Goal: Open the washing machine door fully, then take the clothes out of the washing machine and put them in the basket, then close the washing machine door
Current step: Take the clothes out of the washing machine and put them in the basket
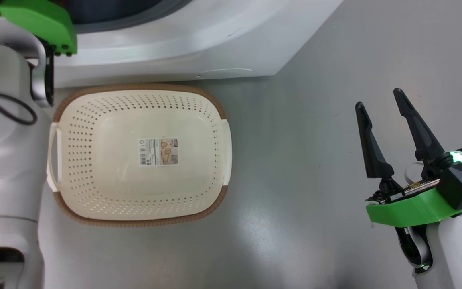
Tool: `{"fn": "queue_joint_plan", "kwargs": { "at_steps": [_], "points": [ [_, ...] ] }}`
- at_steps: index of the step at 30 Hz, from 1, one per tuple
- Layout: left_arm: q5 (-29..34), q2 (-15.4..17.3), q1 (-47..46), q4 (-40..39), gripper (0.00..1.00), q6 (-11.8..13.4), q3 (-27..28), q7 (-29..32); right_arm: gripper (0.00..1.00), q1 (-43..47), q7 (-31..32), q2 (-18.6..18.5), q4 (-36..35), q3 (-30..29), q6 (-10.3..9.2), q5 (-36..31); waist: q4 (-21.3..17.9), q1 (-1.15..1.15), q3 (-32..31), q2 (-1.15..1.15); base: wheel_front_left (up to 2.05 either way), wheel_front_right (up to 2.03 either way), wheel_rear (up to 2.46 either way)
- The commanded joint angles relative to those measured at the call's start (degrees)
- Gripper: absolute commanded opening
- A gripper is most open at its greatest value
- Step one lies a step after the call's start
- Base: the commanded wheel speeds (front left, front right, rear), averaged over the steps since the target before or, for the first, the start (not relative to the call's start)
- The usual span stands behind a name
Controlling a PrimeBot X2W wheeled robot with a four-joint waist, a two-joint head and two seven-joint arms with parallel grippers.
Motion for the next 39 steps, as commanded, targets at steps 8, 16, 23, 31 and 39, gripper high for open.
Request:
{"fn": "queue_joint_plan", "kwargs": {
  "at_steps": [8, 16, 23, 31, 39],
  "points": [
    [4.6, 4.8, -5.4, 7.0, 1.00, 3.9, -2.9, 4.5, 1.00, -1.0, -0.4, -1.3, -0.8, 5.4, 0.20, 4.3, -1.4, 0.00, 1.5, 0.00, 0.00, 0.00, 0.00],
    [6.9, 6.4, -8.2, 12.6, 1.00, 5.6, -5.5, 10.1, 1.00, -1.9, -0.4, -1.9, -0.8, 7.4, 0.20, 6.2, -2.3, 0.00, 2.4, 0.00, 0.00, 0.00, 0.00],
    [5.9, 6.7, -9.5, 15.5, 1.00, 5.2, -5.6, 13.1, 1.00, -2.1, -0.4, -1.6, -0.6, 7.6, 0.20, 6.5, -2.9, 0.00, 2.9, 0.00, 0.00, 0.00, 0.00],
    [5.3, 6.7, -10.4, 17.3, 0.00, 4.8, -6.5, 16.5, 1.00, -2.7, -0.4, -1.4, -0.4, 7.9, 0.20, 7.0, -3.3, 0.00, 3.6, 0.00, 0.00, 0.00, 0.00],
    [4.9, 6.8, -10.2, 16.1, 0.00, 5.0, -7.2, 12.2, 1.00, -2.7, -0.4, -1.3, 0.1, 7.9, 0.20, 7.1, -3.0, 0.00, 3.2, 0.00, 0.00, 0.00, 0.00]
  ]
}}
